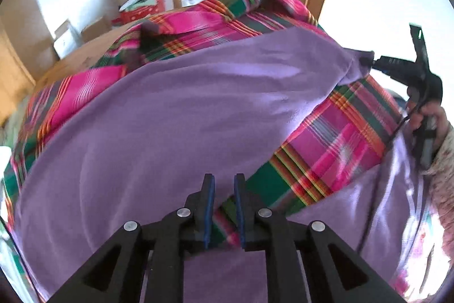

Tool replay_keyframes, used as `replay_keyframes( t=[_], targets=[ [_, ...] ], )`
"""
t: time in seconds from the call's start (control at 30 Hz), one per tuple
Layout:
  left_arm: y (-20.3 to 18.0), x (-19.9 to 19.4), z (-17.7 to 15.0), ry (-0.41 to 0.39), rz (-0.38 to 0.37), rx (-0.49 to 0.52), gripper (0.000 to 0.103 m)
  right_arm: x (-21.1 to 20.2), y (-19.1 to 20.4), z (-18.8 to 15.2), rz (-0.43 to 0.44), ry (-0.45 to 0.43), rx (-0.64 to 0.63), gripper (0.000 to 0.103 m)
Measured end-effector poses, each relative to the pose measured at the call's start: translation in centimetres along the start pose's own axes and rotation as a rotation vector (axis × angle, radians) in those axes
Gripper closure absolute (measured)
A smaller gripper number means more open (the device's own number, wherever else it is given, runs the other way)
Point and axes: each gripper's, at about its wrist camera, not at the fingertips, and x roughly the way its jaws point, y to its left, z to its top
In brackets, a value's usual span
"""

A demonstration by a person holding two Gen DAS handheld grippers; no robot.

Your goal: Fold clothes

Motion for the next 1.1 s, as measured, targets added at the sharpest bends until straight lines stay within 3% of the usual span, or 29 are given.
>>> replay_keyframes(
  t=[0.17, 0.37, 0.53, 0.6, 0.83, 1.1],
  targets=[
    [-2.3, 1.3, 1.0, -0.006, 0.012, 0.114, 0.089, -0.6, 0.2, 0.8, -0.018, -0.028, -0.028, 0.095],
    [-4.3, 3.3, 1.9, 0.001, 0.127, 0.207, 0.089, -1.0, -0.2, 1.8, -0.030, -0.053, -0.026, 0.096],
    [-5.1, 3.4, 2.2, -0.023, 0.165, 0.247, 0.092, -1.3, -0.4, 3.0, -0.056, -0.071, -0.047, 0.096],
    [-5.0, 3.5, 2.2, -0.024, 0.137, 0.255, 0.101, -1.2, -0.5, 3.6, -0.071, -0.079, -0.053, 0.096],
    [-2.9, 2.8, 2.5, -0.022, -0.004, 0.153, 0.102, -0.3, -1.3, 5.5, -0.139, -0.092, -0.077, 0.096],
    [-2.5, 1.2, 2.1, -0.025, -0.091, 0.145, 0.102, 1.1, -1.0, 7.8, -0.213, -0.072, -0.098, 0.096]
  ],
)
